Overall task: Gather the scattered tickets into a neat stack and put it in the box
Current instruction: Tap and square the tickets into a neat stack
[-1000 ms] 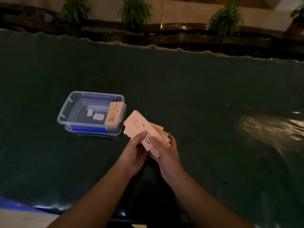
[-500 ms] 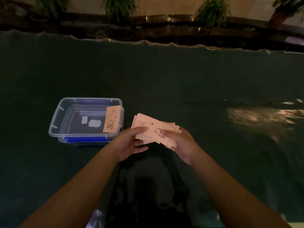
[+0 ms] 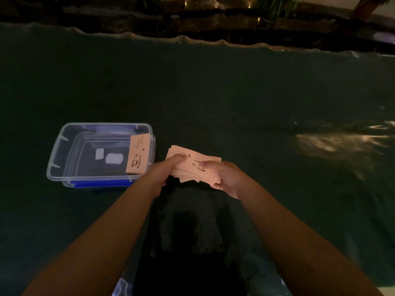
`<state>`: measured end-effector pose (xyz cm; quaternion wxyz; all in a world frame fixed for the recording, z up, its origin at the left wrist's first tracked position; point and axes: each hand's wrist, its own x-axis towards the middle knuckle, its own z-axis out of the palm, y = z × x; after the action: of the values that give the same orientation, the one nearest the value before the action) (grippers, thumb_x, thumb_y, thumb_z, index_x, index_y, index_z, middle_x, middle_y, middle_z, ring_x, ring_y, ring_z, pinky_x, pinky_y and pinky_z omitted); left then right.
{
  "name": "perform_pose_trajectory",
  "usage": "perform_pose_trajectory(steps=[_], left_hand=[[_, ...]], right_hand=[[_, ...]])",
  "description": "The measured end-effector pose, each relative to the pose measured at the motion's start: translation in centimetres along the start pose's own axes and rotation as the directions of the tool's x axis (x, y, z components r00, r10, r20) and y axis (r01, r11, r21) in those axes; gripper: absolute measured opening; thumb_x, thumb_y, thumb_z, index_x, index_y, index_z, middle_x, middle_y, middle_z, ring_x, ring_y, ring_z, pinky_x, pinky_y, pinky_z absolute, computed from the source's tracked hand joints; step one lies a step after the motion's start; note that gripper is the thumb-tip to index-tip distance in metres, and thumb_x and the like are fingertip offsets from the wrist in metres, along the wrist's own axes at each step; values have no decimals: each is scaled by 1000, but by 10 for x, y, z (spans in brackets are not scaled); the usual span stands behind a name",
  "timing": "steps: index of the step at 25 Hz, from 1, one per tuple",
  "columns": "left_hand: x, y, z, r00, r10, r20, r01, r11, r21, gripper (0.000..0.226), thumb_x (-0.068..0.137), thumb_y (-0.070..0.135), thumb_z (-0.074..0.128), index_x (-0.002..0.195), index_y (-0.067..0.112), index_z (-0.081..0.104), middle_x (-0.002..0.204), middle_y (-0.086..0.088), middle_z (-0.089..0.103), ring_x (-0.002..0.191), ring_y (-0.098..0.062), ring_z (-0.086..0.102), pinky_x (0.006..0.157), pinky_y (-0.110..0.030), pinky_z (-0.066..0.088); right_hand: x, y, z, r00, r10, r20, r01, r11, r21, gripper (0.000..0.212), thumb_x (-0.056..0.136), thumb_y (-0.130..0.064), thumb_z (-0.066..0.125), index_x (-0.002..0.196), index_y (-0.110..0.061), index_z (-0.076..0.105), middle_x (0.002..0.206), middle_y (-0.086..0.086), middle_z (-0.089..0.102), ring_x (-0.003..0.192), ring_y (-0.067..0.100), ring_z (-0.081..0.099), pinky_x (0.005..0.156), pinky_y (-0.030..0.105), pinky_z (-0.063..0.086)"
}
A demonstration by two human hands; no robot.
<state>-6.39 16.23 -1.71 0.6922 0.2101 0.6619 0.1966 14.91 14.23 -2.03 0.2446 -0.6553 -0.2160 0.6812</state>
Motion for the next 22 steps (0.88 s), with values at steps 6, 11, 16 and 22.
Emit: perform_pose_trajectory(steps=[6,11,16,22], left_hand=[[12,-6,11,999,-1,-47,4,997,72,56,66,66,75,105,27,67,112,2,69,95,-14,61,77,-34,44],[17,-10,17,993,6,-121,10,992,128,101,61,70,67,146,18,48,131,-5,63,116,-27,60,104,-49,47],[20,-8,20,992,-8,-130,22,994,108,93,61,64,72,140,17,56,125,-4,66,106,-22,63,84,-40,49],[14,-10,18,1000,14,-9,-15,995,-96,74,72,34,89,135,11,58,117,-7,74,102,-22,70,72,-34,53]], right_hand=[[10,8,2,995,54,-88,-59,996,-64,48,75,-40,88,114,-15,78,109,3,83,104,20,74,78,33,54],[12,9,3,993,51,-110,-59,996,-69,68,67,-43,91,124,-15,69,115,4,80,107,22,73,94,39,57],[18,10,4,989,38,-140,-47,997,-65,79,58,-44,94,126,-14,66,116,6,79,107,24,75,103,47,58],[6,12,-7,998,14,-58,-12,999,36,89,56,-37,95,135,-13,64,121,8,81,112,26,76,89,38,60]])
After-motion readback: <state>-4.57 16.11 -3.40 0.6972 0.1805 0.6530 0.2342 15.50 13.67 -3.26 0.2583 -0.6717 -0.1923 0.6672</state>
